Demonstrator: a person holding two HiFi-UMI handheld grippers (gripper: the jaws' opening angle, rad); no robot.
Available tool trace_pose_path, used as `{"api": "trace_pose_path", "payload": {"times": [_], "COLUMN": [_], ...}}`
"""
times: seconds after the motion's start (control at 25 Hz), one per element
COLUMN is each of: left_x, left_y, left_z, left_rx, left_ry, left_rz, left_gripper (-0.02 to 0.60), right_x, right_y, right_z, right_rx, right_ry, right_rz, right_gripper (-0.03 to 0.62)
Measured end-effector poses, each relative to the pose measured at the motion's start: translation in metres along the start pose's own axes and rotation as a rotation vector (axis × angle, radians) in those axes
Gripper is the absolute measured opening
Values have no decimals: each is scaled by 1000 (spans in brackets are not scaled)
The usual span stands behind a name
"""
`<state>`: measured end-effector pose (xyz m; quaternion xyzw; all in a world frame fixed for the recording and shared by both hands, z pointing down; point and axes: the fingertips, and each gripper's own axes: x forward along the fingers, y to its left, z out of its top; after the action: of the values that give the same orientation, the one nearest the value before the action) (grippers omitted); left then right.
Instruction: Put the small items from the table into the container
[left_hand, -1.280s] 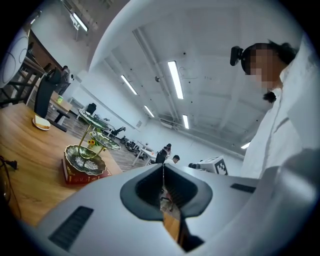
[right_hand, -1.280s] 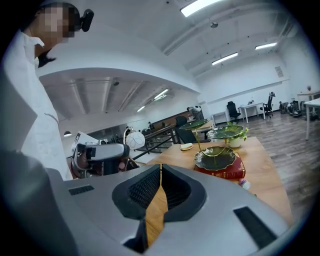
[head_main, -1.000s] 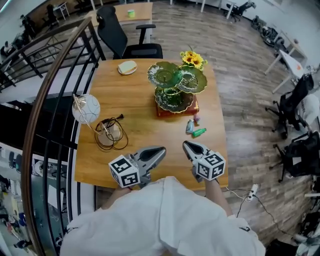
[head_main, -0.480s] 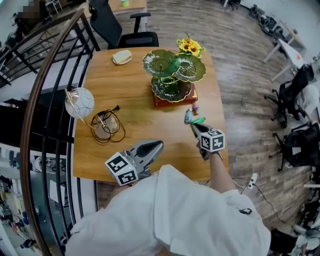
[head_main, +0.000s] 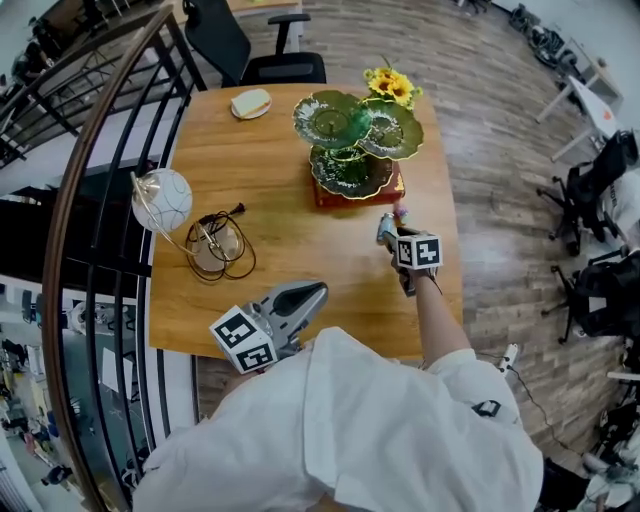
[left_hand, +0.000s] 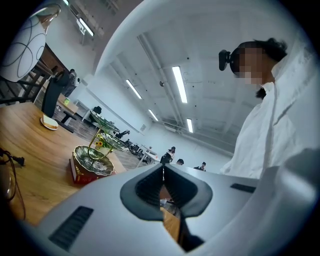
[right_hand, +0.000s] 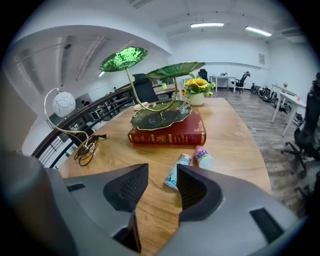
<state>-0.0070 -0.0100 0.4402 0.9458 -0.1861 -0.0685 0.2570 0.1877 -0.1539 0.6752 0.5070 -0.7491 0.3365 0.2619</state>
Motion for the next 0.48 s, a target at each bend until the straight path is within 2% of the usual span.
{"api": "trace_pose_path", "payload": {"times": [0.24,0.48], "left_x": [0,1], "left_y": [7,14], "left_z": [-3,-9], "left_rx": [-6,-27], "left_ry": [20,38], "left_rz": [5,10], "left_gripper": [9,9], "right_x": [40,62], "right_y": [-25,-43], "right_z": [-4,-12], "right_rx": [97,157], "right_ry": [124,225], "right_rz": [-123,-174], "right_gripper": [175,175]}}
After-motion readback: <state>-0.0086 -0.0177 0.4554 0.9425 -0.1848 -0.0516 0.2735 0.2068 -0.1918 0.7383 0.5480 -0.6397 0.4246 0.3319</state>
